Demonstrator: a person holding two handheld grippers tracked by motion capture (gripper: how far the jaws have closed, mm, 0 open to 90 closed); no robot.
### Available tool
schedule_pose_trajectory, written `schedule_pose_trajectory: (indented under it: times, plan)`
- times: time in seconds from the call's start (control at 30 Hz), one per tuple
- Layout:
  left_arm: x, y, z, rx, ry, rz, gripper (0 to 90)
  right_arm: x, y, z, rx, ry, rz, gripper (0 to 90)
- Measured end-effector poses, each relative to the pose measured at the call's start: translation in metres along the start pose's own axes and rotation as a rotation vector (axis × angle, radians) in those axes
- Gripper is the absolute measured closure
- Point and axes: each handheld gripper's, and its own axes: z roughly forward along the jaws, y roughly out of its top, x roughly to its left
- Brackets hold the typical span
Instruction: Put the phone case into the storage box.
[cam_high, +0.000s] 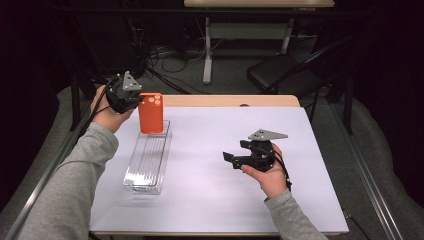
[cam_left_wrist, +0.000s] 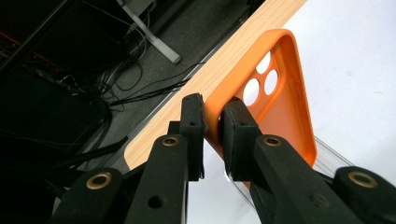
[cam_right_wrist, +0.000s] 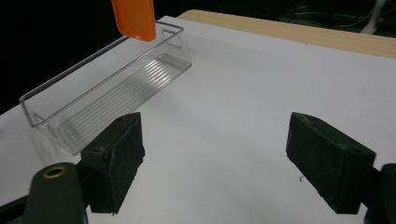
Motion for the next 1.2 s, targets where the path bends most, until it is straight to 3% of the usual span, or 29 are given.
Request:
schedule_pose_trajectory:
  times: [0.37, 0.77, 1.2]
  plan:
    - [0.001, -0.007, 0.012, -0.028, 0.003, 0.026, 80.4, 0.0, 0.0, 0.001, -0.006, -0.033, 0.02, 15.3]
    - [0.007, -0.014, 0.02, -0.034, -0.02, -0.008, 80.4, -0.001, 0.0, -0.002, -0.031, -0.058, 0.021, 14.4]
    - [0.004, -0.014, 0.029, -0.073, -0.03, 0.017, 80.4, -0.003, -0.004, -0.002, -0.04, -0.078, 0.006, 14.4]
